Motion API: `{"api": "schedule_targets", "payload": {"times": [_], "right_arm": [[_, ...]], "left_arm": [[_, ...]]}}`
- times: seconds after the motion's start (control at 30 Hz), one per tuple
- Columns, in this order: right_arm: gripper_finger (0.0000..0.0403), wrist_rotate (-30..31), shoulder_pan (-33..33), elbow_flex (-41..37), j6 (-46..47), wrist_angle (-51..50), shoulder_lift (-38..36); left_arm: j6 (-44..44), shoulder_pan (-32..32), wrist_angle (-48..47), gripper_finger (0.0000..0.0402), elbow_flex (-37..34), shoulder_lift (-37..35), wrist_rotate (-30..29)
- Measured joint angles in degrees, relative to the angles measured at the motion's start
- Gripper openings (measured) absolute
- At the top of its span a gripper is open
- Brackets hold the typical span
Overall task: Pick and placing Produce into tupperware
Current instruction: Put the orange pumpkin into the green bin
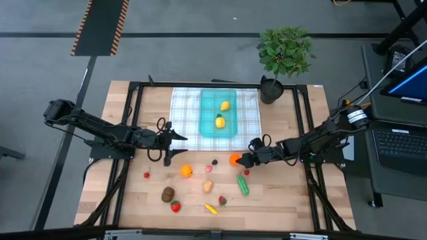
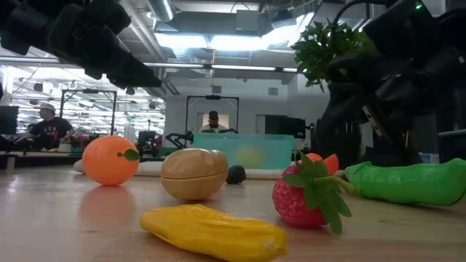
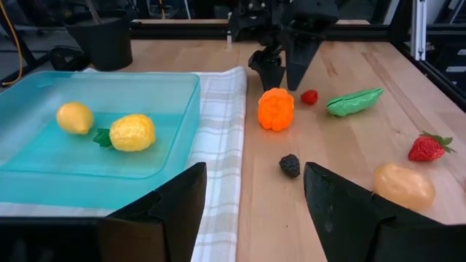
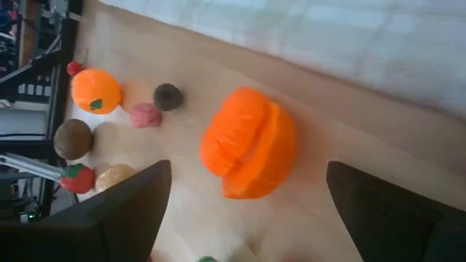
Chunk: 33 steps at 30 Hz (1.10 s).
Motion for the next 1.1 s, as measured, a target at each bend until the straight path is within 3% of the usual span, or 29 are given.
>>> {"api": "schedule_targets", "payload": {"times": [0.67,1.1], "right_arm": [[0.0367,0.10,-2.45,5.73,-0.43,0.61,7.48],[0.0354,0.09,-2.47,5.83,-0.60,0.39,8.29]], "left_arm": [[0.01,-0.01,-3.19,0.0222,-0.02,0.00,0.00],[-0.01,0.00,-4.28,0.0223,-0.02,0.00,0.02]]}}
